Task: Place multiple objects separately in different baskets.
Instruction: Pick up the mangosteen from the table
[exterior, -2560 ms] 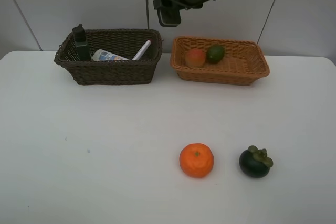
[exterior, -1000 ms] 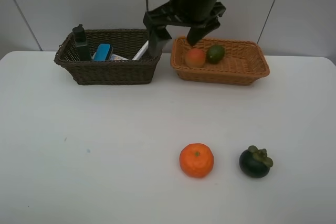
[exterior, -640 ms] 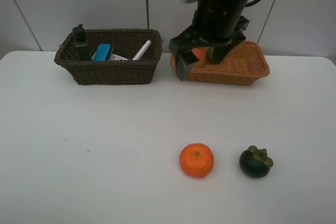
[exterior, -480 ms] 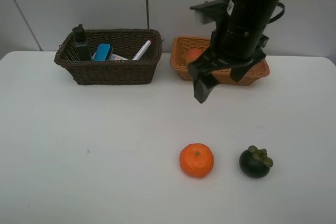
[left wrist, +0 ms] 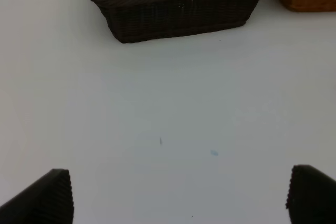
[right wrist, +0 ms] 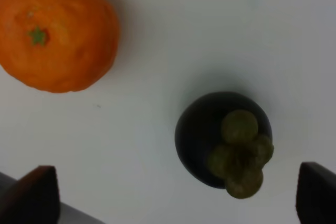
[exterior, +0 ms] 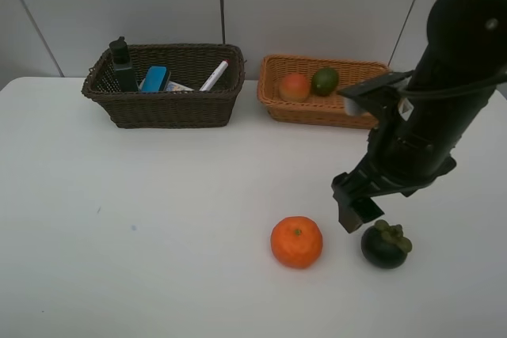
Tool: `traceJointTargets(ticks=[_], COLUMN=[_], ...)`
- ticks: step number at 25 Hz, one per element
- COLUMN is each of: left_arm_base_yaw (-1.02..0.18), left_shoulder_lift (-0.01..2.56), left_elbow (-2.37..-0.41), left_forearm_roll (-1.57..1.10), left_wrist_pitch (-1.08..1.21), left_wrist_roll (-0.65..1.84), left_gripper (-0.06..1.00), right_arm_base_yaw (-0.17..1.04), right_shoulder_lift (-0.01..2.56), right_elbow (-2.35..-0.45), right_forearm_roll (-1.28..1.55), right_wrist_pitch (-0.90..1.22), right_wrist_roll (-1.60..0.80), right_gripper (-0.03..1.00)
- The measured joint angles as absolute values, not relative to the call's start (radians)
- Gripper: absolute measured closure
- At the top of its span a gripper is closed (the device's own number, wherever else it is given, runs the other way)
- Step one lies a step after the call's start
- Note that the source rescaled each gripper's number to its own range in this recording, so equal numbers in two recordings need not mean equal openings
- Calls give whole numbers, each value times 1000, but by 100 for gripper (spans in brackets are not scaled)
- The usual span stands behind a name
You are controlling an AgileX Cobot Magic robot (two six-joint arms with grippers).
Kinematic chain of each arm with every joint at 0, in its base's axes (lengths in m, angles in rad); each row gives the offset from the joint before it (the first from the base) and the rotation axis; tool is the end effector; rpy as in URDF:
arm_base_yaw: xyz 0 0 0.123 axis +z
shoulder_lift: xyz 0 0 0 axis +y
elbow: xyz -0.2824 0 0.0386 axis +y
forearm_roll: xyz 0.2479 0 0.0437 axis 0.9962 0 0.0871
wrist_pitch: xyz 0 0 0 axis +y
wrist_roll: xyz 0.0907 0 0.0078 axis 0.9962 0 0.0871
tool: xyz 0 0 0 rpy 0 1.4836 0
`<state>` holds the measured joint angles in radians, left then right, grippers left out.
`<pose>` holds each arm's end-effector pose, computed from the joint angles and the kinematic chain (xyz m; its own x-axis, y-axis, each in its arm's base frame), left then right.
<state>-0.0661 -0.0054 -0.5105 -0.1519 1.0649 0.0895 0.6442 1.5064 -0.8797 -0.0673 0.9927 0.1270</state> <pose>-0.0084 -0.0115 0.2805 -0.4373 0.0443 -0.8982 0.1908 0.9806 -0.0445 0.2032 0.1462 0.2065 -0.8495 -0.5256 -0.0445 -0.5234 0.8504 -0.0525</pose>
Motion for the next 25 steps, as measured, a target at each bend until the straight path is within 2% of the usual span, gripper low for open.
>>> traceJointTargets(ticks=[5,16,25], left_arm_base_yaw=[-66,-66,-66], left_shoulder_lift=[-5,-5,-5], left_elbow=[-511,-511,-511], left_forearm_roll=[-152,-152,-152], left_wrist_pitch=[1065,1065,1065], left_wrist_roll=[89,89,89], left_gripper=[-6,-6,-6], right_arm_base_yaw=[644,643,512], right_shoulder_lift=[1506,1506,1506], right_elbow=[-779,-693,-652], right_forearm_roll=[-113,-128,-111], right_wrist_pitch=[884,776,716], right_wrist_roll=[189,211,204], right_gripper=[-3,-3,-3])
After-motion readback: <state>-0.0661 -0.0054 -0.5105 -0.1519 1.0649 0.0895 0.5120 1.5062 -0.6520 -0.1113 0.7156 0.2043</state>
